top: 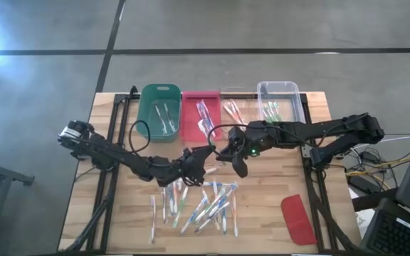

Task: Pick & Place Toothbrushes
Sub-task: Put the green toothbrush into the white bin

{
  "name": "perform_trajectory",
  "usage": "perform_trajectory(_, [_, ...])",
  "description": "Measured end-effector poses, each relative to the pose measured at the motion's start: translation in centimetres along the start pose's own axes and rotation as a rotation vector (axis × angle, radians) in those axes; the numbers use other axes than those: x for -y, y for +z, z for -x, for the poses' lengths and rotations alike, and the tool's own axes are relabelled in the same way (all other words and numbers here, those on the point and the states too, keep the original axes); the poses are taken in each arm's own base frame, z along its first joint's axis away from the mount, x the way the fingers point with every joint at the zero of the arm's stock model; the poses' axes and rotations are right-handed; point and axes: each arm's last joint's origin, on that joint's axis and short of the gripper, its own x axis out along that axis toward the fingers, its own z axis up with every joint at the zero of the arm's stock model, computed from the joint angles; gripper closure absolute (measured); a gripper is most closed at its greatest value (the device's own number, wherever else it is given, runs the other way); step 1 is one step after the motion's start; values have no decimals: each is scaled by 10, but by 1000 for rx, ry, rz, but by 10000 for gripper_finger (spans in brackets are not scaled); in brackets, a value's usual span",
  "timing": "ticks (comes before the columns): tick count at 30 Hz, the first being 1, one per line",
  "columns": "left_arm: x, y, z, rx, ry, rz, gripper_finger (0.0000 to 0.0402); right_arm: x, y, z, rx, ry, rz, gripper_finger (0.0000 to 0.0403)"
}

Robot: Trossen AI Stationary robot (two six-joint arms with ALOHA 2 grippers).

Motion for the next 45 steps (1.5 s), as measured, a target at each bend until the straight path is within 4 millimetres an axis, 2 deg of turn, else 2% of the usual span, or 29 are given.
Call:
perform_trajectory(3, [1, 1, 1, 15, -4, 4, 357, 1, 0, 0, -4, -8, 9, 381])
perform_trajectory(7, [2, 5, 1, 61, -42, 79, 330, 3, 0, 2, -4, -14, 13, 378])
perform_trajectory(11, [5, 10, 4, 90, -71, 168, 287, 4, 11, 17, 18, -38, 35, 381])
perform_trajectory(16, [5, 8, 5, 21, -97, 461, 235, 9, 16, 40, -18, -211, 69, 382])
perform_trajectory(19, [8, 7, 5, -63, -123, 671, 221, 7, 24, 63, 3, -327, 79, 382])
perform_trajectory(22, [15, 5, 8, -95, -127, 905, 220, 7, 31, 82, -2, -456, 81, 381])
perform_trajectory(25, [24, 2, 14, -20, -141, 1086, 225, 9, 35, 96, -30, -576, 82, 381])
perform_trajectory(29, [39, -11, 24, 243, -214, 1426, 234, 18, 38, 109, -62, -723, 71, 381])
perform_trajectory(34, [67, -38, 30, 529, -438, 1832, 244, 43, 39, 120, -123, -866, -8, 381])
perform_trajectory(38, [91, -54, 38, 530, -554, 1988, 246, 64, 35, 132, -181, -983, -135, 381])
perform_trajectory(41, [103, -62, 46, 494, -557, 2020, 246, 77, 31, 139, -243, -1058, -202, 380])
perform_trajectory(45, [102, -76, 57, 515, -498, 2048, 245, 90, 30, 148, -275, -1120, -260, 380])
